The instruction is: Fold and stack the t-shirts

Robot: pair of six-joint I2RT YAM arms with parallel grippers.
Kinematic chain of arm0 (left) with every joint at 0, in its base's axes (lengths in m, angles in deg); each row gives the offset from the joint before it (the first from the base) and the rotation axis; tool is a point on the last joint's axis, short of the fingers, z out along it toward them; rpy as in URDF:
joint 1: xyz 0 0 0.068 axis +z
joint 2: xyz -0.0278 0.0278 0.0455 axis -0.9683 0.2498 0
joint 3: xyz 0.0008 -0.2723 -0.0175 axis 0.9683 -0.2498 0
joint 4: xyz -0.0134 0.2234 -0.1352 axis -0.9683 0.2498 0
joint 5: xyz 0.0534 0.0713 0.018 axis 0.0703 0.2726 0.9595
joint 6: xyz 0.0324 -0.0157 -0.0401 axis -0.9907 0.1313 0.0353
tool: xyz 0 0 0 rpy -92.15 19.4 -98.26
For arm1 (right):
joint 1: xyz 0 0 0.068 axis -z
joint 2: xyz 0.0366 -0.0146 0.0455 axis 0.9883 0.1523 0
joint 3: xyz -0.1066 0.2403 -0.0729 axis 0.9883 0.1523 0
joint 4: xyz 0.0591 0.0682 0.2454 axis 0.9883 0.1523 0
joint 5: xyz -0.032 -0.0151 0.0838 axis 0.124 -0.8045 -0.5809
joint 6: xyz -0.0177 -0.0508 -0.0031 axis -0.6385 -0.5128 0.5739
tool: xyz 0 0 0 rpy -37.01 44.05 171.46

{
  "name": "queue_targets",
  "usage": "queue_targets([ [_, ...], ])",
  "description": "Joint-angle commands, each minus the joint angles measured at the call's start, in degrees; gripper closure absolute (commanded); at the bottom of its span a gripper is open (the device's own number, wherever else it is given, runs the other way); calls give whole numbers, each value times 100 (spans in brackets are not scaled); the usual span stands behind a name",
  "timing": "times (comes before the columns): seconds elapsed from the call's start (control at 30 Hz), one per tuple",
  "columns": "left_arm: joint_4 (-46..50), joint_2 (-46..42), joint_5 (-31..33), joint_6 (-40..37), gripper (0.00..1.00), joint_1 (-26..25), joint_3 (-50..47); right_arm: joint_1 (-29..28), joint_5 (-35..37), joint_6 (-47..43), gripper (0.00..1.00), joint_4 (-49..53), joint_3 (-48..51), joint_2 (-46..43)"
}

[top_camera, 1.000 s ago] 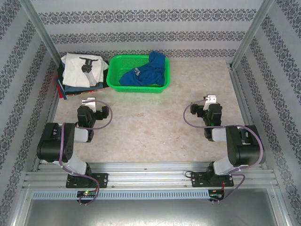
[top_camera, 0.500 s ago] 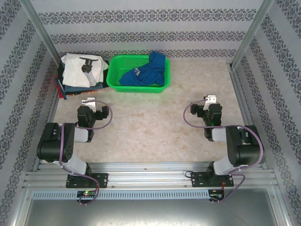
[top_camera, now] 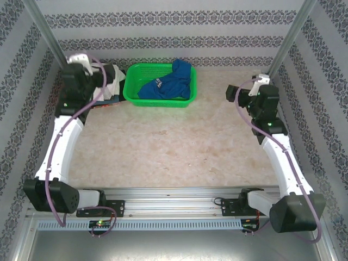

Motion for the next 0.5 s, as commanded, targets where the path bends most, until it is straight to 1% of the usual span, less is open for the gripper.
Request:
queue_targets([
  [0.0,2961,1187,-300,822,0,-312,1372,-282,-1114,927,2,2018,-841,792],
  [0.1,3557,2264,-474,918,0,-709,2786,-644,-1337,1025,2,2555,-1726,1616],
  [0.17,3757,2910,-471,930,0,-899,3520,-788,-1508,1146,2,2551,-2070,2109],
  [0.3,4355,4400,-742,1020,0,-1092,5224,-918,-1590,1327,2,2552,-2792,3142],
  [0.4,4476,5327,-766,1084,0,-1171,5944,-929,-1881,1531,4,2371,-3195,3796],
  [0.47,4415,5717,-737,1176,0,-1178,6134,-991,-1967,1557,5,2379,-3475,4163],
])
